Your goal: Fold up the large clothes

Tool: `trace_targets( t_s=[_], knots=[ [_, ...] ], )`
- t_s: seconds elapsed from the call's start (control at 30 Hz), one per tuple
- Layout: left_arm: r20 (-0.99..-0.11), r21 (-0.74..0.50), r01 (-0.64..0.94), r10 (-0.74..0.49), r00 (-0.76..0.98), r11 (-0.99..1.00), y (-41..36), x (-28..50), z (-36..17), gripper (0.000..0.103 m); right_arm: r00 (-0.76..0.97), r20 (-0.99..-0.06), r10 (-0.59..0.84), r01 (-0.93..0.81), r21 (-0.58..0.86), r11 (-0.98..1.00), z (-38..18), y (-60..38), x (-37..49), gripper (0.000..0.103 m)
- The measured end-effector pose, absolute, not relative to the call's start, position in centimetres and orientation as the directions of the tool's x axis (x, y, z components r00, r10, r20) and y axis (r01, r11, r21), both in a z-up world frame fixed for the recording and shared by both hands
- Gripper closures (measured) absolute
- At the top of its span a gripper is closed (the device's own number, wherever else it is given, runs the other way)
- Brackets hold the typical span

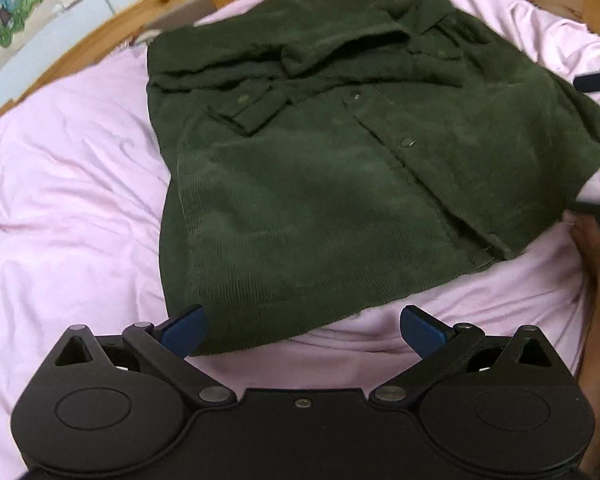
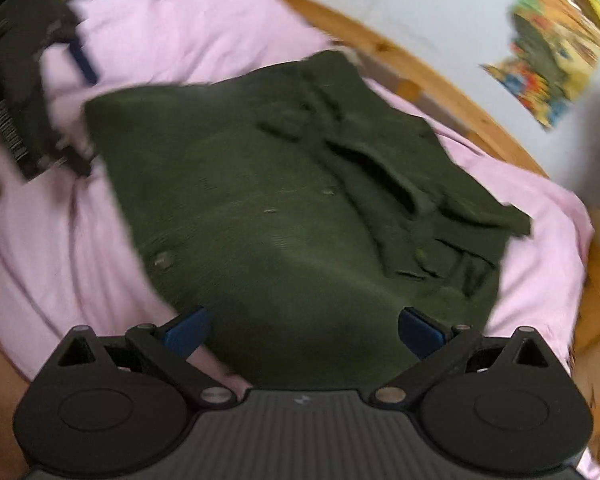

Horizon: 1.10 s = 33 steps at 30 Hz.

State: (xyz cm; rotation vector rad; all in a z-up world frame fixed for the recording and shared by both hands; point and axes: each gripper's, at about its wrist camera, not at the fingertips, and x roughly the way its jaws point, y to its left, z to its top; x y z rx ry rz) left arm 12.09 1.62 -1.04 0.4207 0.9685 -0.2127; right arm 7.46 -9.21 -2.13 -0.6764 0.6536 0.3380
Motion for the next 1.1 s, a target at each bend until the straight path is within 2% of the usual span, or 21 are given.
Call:
trace_targets(
  t_s=[0.23, 0.33, 0.47, 0.5, 0.53, 0.57, 0.7, 0.9, 1.1],
  knots=[
    [-0.875, 0.229, 0.372, 0.023, 0.484, 0.899, 1.5, 13.8, -2.9, 0.001, 0.74, -0.669, 0.073, -0.5, -0.475, 0.724, -5.1, -7.2, 8.4, 0.001],
    [-0.88, 0.216, 0.38, 0.011, 0.474, 0.9, 1.7, 14.2, -3.1, 0.001, 0.802, -0.59, 0.092, -0.446, -0.49, 0.749, -5.2, -7.4, 8.1, 0.002],
    [-0.861, 0.181, 0.393, -0.048, 0.507, 0.901, 1.8, 14.2, -2.5, 0.001, 0.853, -0.482, 0.199, -0.409, -0.382, 0.829, -2.8, -9.3, 7.8, 0.021],
    [-0.85, 0.177, 0.405, -0.068, 0.522, 0.897, 1.7, 14.0, -2.3, 0.001, 0.858, -0.469, 0.21, -0.4, -0.354, 0.845, -2.3, -9.7, 8.0, 0.022],
    [-0.839, 0.181, 0.422, -0.085, 0.538, 0.888, 1.4, 13.7, -2.1, 0.001, 0.864, -0.459, 0.205, -0.381, -0.333, 0.862, -2.0, -10.1, 8.4, 0.039],
    [-0.829, 0.196, 0.439, -0.09, 0.551, 0.877, 1.1, 13.5, -2.0, 0.001, 0.869, -0.456, 0.194, -0.362, -0.315, 0.877, -1.7, -10.6, 8.9, 0.049],
    [-0.768, 0.375, 0.413, 0.03, 0.639, 0.83, -0.6, 13.3, -2.8, 0.001, 0.854, -0.478, 0.204, -0.343, -0.222, 0.913, -1.5, -11.1, 10.5, 0.048],
    [-0.791, 0.39, 0.423, 0.062, 0.609, 0.817, -1.2, 14.9, -4.3, 0.001, 0.881, -0.412, 0.232, -0.323, -0.165, 0.932, 0.1, -12.2, 12.4, 0.049],
    [-0.706, 0.523, 0.394, 0.124, 0.698, 0.756, -1.9, 16.0, -5.7, 0.0, 0.892, -0.376, 0.25, -0.295, -0.068, 0.953, 0.7, -13.8, 14.5, 0.049]
  ],
)
